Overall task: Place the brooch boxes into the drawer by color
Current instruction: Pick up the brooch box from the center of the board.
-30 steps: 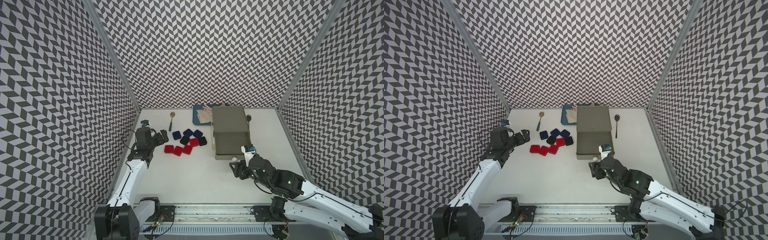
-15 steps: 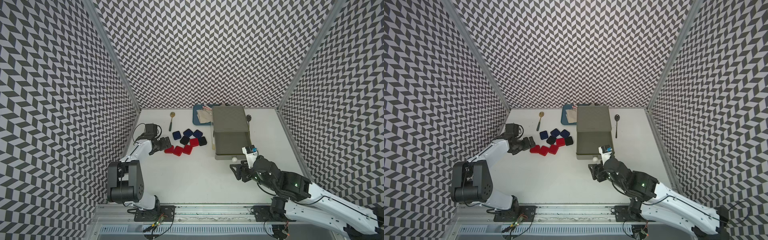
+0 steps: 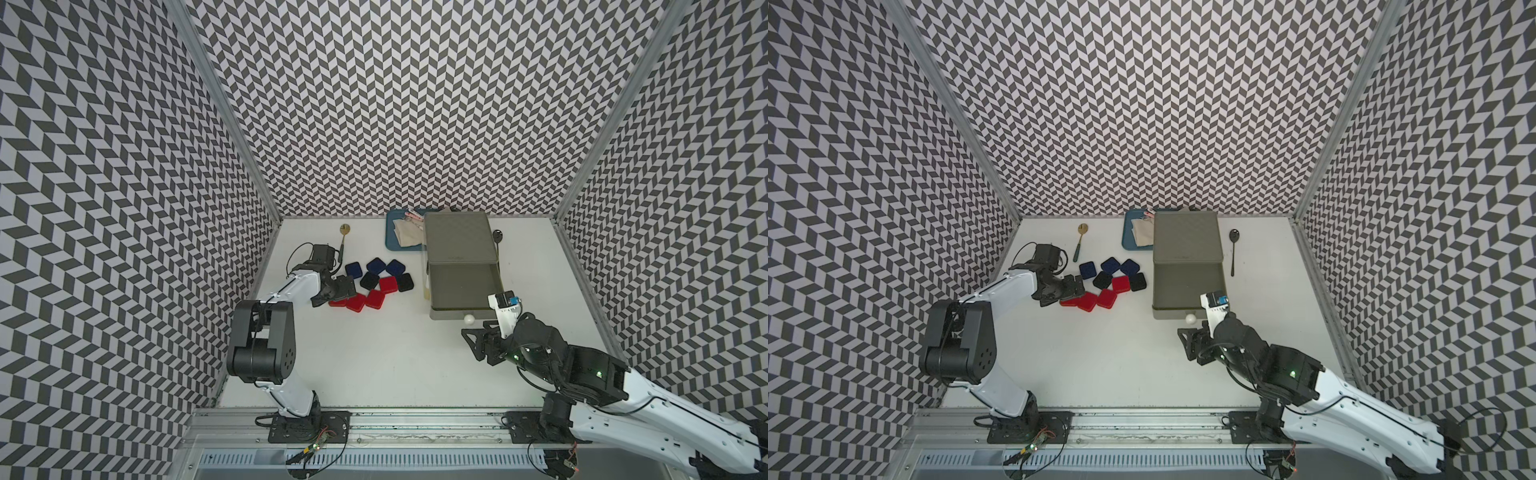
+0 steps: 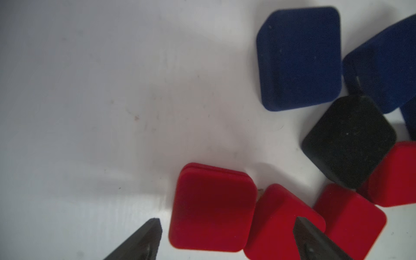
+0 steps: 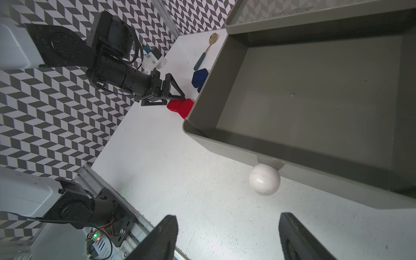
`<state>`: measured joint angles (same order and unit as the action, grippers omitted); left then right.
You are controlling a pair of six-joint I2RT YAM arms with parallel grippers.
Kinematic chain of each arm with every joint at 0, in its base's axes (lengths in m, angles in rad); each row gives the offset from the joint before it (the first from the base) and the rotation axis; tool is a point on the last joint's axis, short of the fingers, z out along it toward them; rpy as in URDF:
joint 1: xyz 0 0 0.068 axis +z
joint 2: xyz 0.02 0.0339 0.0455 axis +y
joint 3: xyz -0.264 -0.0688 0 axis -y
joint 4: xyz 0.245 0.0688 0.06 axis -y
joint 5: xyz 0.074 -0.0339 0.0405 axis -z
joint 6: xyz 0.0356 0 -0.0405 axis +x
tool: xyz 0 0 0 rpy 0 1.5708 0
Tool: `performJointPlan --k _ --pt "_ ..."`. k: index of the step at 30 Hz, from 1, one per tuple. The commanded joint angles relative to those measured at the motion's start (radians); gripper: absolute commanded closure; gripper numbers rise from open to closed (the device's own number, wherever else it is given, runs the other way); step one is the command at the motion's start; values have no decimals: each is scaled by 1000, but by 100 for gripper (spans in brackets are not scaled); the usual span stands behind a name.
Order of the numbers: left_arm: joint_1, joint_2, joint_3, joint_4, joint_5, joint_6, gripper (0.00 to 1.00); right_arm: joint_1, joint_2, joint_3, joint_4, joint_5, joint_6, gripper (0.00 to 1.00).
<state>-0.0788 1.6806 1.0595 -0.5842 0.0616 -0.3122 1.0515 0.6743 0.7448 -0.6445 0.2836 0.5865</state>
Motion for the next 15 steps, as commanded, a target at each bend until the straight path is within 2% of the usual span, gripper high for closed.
performJointPlan --k 1,7,15 --pt "-1 13 44 -4 -37 -11 5 5 -26 -15 15 12 9 25" --pt "-1 55 91 -41 -82 13 9 5 -57 -39 20 4 27 25" --pt "-1 74 72 -40 -84 28 12 5 -42 -39 20 5 26 24"
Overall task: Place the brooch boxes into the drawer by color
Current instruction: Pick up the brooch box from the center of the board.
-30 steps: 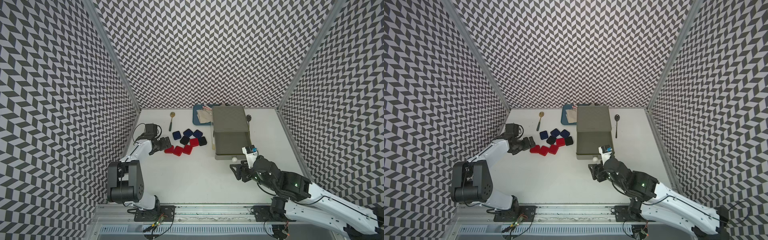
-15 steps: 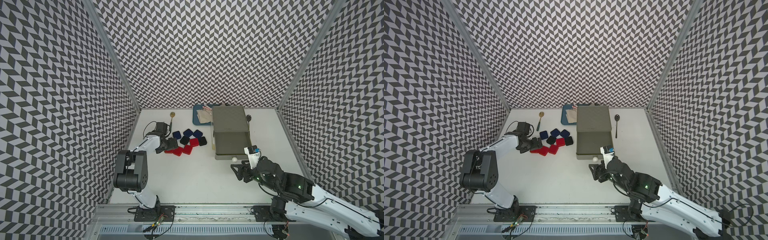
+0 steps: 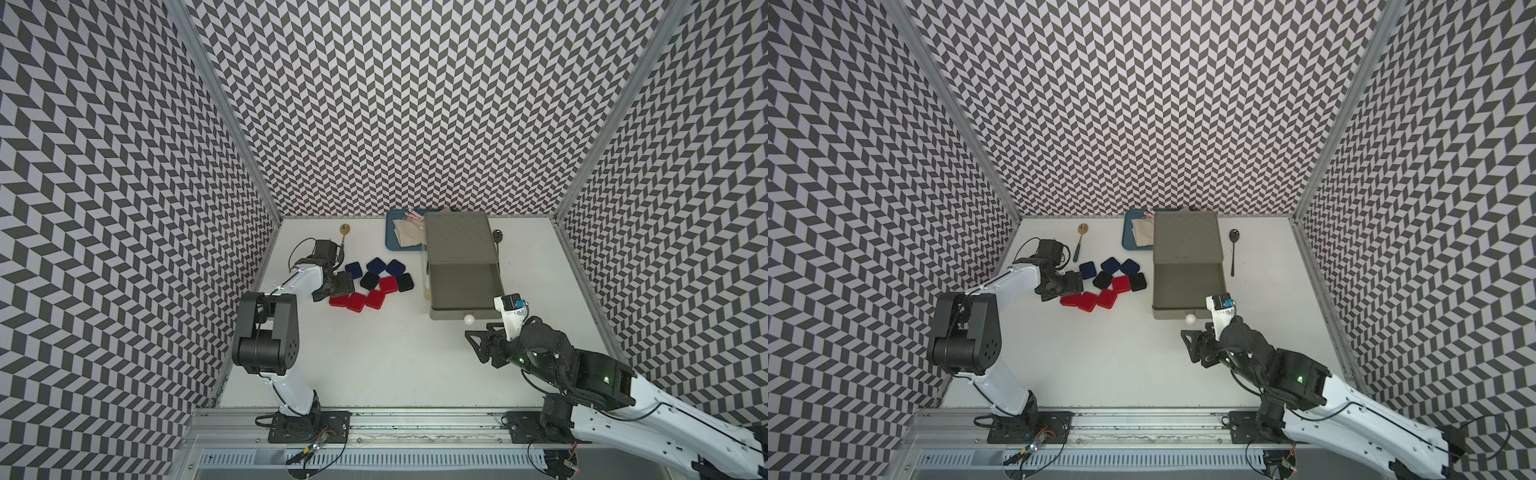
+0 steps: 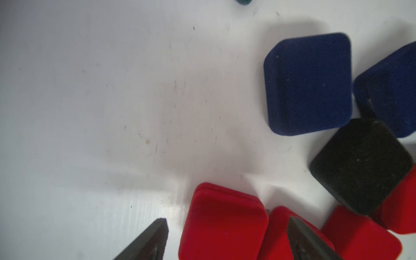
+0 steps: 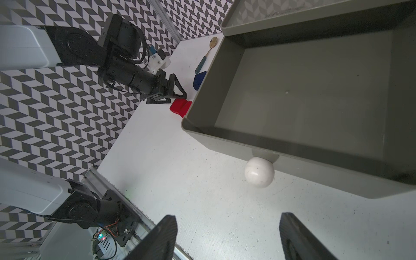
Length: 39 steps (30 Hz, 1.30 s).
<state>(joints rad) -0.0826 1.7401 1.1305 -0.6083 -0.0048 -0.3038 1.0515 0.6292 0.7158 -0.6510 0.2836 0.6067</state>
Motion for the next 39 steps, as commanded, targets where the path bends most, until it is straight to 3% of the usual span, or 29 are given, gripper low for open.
performJointPlan --k 1,13,24,28,34,37,39 --pt "3 14 -4 -14 -24 20 12 5 5 -11 28 3 5 24" --pt "4 38 -41 1 -52 34 18 5 9 -22 31 0 18 24" --pt "6 26 -66 13 -77 46 46 5 20 -2 33 0 12 24" --pt "6 -56 -46 -4 -70 51 48 5 44 42 69 -4 -28 22" --pt "3 -266 42 -58 80 76 49 4 79 159 158 -56 -93 12" --pt "4 -373 88 -65 238 91 50 -1 121 278 173 -162 -148 10" --pt "4 -443 111 -51 410 95 50 -4 158 378 165 -243 -180 10"
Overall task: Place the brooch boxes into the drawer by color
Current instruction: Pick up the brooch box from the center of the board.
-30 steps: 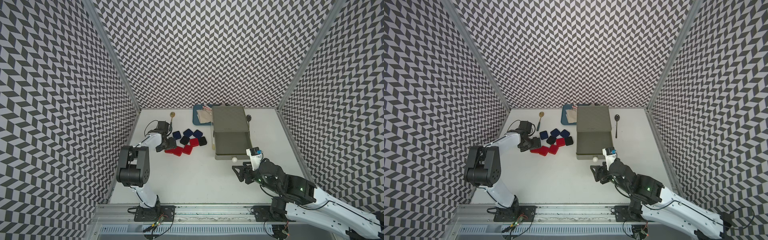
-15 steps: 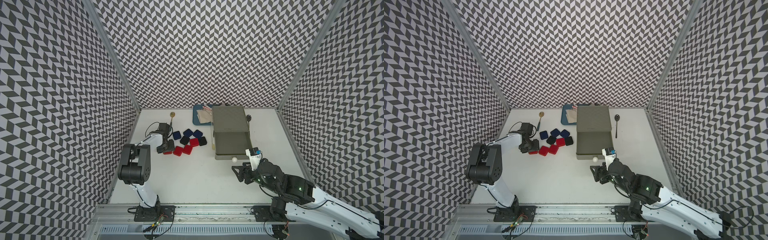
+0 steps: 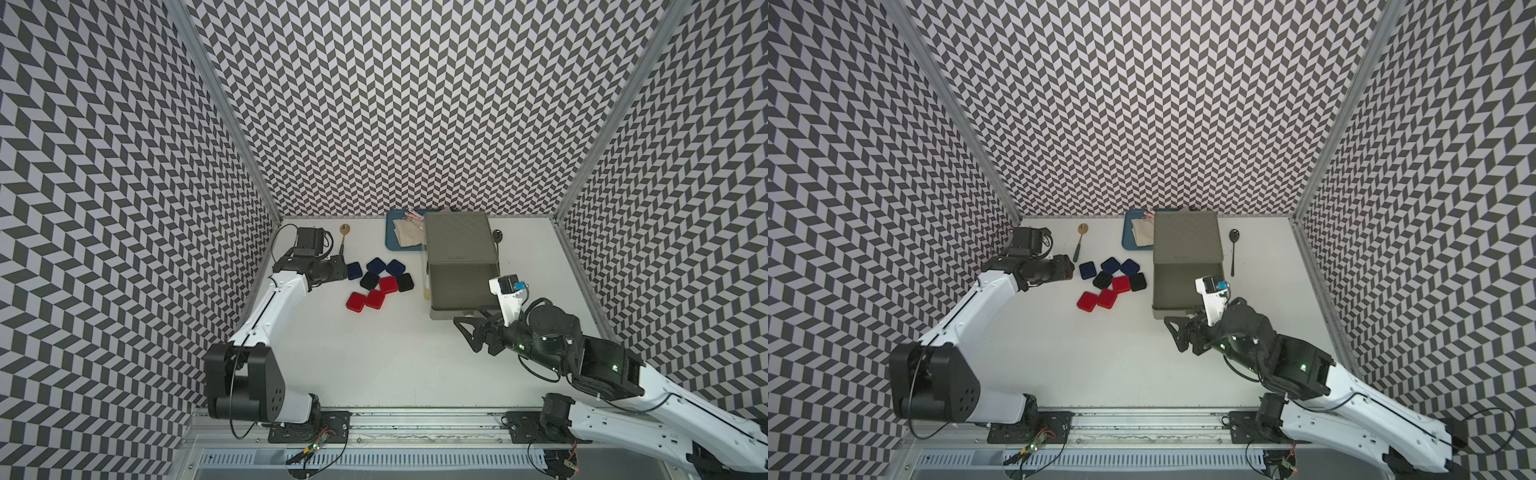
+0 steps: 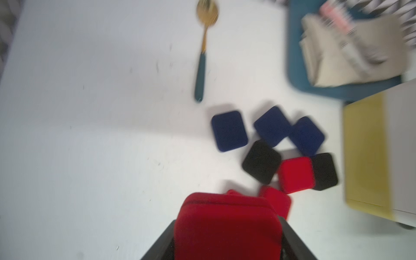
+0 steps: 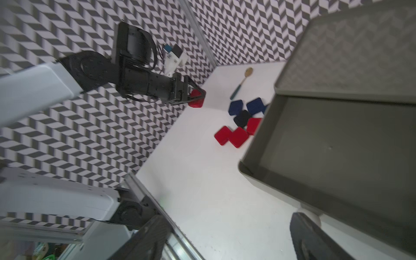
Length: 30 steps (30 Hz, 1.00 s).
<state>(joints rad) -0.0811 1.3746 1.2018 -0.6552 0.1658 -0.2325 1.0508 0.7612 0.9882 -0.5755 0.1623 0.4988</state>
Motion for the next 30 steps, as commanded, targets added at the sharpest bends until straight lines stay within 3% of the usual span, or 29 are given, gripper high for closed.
performJointPlan --k 1,4,6,8,10,15,18,22,24,25,27,29,30 --pt "1 -107 42 17 333 20 51 -4 39 146 89 -159 -86 9" --pt "-6 -190 22 144 713 -44 49 -12 84 269 87 -300 -142 6" --pt "-27 -255 -28 342 910 -189 50 -19 118 335 87 -437 -173 5" --pt "-60 -328 -110 651 1041 -408 50 -26 149 374 101 -610 -183 4" --pt "-91 -378 -146 870 1098 -553 50 -26 164 389 136 -699 -160 4" --pt "-188 -432 -70 825 1126 -512 51 -68 169 378 164 -687 -117 4" --pt "-222 -460 -65 826 1140 -508 51 -158 168 343 248 -780 -64 5" --pt "-227 -488 -75 819 1147 -507 52 -199 156 335 216 -709 -185 7" --pt "-227 -498 -82 803 1145 -484 52 -205 219 405 132 -721 -210 5" --pt "-227 -500 -75 756 1131 -439 52 -209 256 437 119 -771 -192 5" --pt "-228 -505 -16 536 1024 -213 52 -214 321 449 191 -874 -42 5" --pt "-240 -533 -14 440 899 -26 54 -224 347 362 423 -981 117 5" --pt "-241 -555 -33 435 830 39 58 -225 343 294 611 -981 117 5"
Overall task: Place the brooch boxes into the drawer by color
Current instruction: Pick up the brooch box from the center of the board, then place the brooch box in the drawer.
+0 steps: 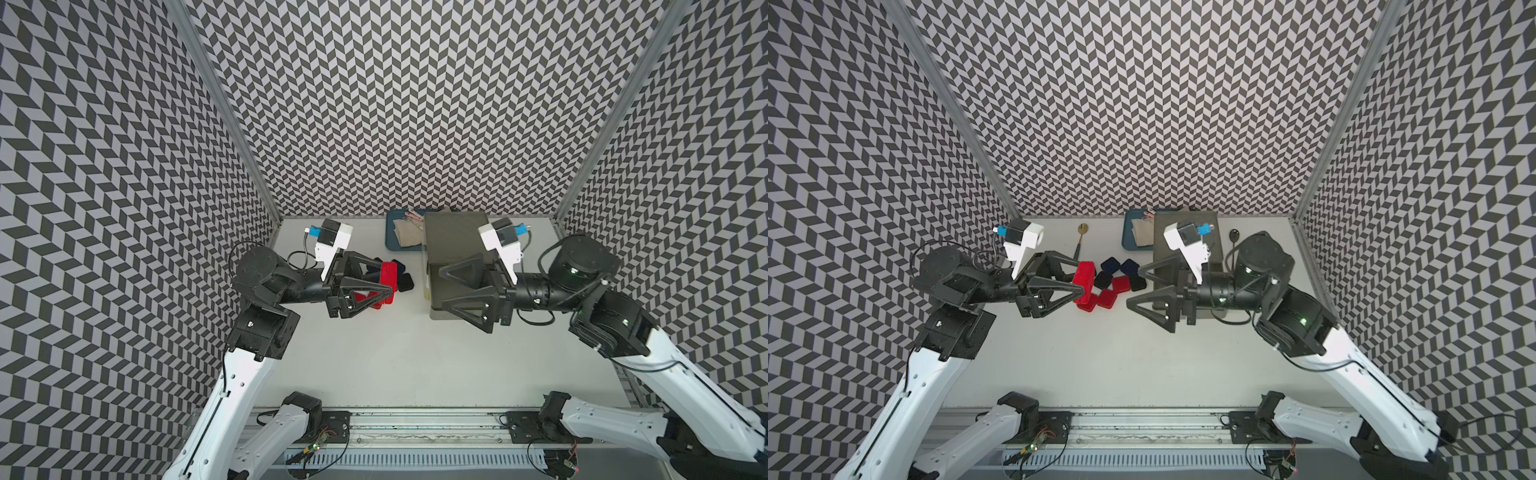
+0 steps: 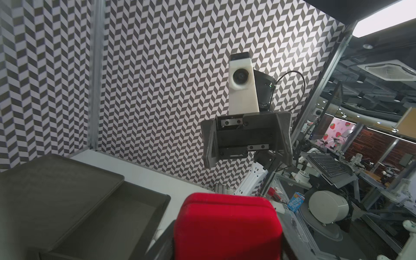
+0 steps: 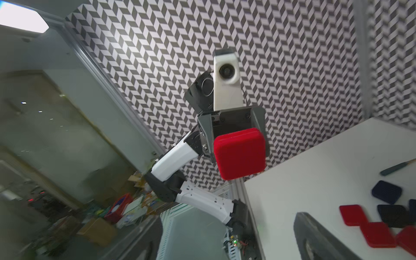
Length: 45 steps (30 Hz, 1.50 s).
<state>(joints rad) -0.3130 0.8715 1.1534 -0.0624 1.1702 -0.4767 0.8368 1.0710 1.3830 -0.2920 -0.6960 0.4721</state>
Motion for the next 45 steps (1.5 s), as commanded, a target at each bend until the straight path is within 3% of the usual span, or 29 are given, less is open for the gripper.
performJointPlan --k 1,2,3,5,7,11,18,28,45 --pt "-9 -70 -8 -146 -227 317 64 -10 28 -147 490 -123 144 5" --pt "-9 -90 -32 -131 -278 354 67 -9 24 -202 630 -219 587 4" --pt "-9 -111 -62 -102 -330 374 67 -10 30 -209 672 -227 651 4" --pt "-9 -142 -101 -55 -371 400 57 -8 48 -160 574 -221 599 3" --pt "-9 -164 -121 -24 -386 412 56 -9 69 -129 514 -211 579 2" --pt "-9 -177 -120 -25 -384 420 58 -10 116 -167 736 -248 762 2" --pt "-9 -198 -103 -60 -363 426 59 -6 210 -67 599 -239 693 2" --pt "-9 -213 -106 -118 -351 474 59 2 328 6 574 -228 668 2" --pt "-9 -217 -122 -97 -331 461 59 57 407 35 671 -238 719 12"
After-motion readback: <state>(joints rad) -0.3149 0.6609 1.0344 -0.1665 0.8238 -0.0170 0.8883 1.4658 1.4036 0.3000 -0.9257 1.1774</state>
